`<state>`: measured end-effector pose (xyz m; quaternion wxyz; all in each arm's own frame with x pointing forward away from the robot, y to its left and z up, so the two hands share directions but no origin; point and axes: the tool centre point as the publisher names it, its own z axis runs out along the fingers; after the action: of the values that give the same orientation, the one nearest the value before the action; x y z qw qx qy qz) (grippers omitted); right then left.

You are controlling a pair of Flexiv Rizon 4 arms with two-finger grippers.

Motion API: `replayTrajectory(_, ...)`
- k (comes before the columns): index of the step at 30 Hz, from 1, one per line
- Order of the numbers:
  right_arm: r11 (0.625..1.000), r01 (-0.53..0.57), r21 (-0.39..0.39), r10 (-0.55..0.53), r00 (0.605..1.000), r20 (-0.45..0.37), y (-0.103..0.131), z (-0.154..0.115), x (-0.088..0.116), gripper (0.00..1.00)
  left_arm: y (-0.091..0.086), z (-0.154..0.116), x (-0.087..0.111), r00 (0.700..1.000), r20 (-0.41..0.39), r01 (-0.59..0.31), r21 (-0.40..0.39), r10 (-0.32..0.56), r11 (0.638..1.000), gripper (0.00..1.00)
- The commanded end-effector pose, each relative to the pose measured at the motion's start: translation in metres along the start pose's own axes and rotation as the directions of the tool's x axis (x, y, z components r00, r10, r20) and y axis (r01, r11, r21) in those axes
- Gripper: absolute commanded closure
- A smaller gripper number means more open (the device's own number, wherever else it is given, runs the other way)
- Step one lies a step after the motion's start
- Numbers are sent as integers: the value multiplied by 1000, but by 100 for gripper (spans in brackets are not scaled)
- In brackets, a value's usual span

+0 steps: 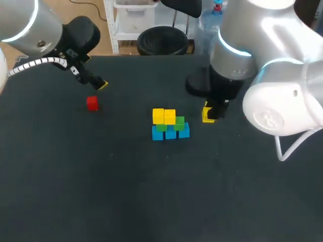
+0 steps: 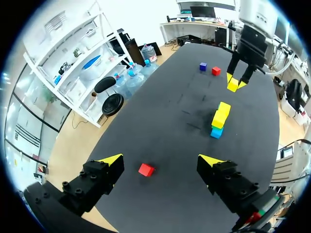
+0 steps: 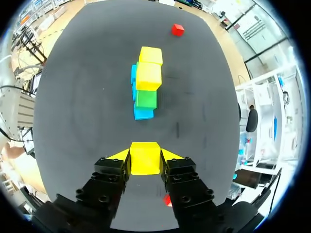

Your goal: Place the blue cubes, place green cubes on the blue cubes, place the yellow cubes on the green cubes, then place the red cubes on the yellow cubes, and place purple cube on the red cubes.

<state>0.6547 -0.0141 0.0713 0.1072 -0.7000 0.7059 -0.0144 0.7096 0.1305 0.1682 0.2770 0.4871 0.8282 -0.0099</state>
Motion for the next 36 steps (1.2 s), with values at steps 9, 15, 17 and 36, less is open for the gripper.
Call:
replayTrajectory(9,997,74,-25,-74,997,-14,-11,5,-33,100,2,1,0,1000,1,-2,3,2,1000,0)
replayTrajectory(15,994,103,-48,-103,995,3,-9,13,-44,100,2,1,0,1000,1,-2,3,2,1000,0)
replayTrajectory(17,993,106,-50,-106,994,6,-9,14,-47,100,2,1,0,1000,1,-2,3,2,1000,0)
replayTrajectory(36,988,124,-88,-126,992,-10,-13,28,-53,100,2,1,0,1000,1,-2,3,2,1000,0)
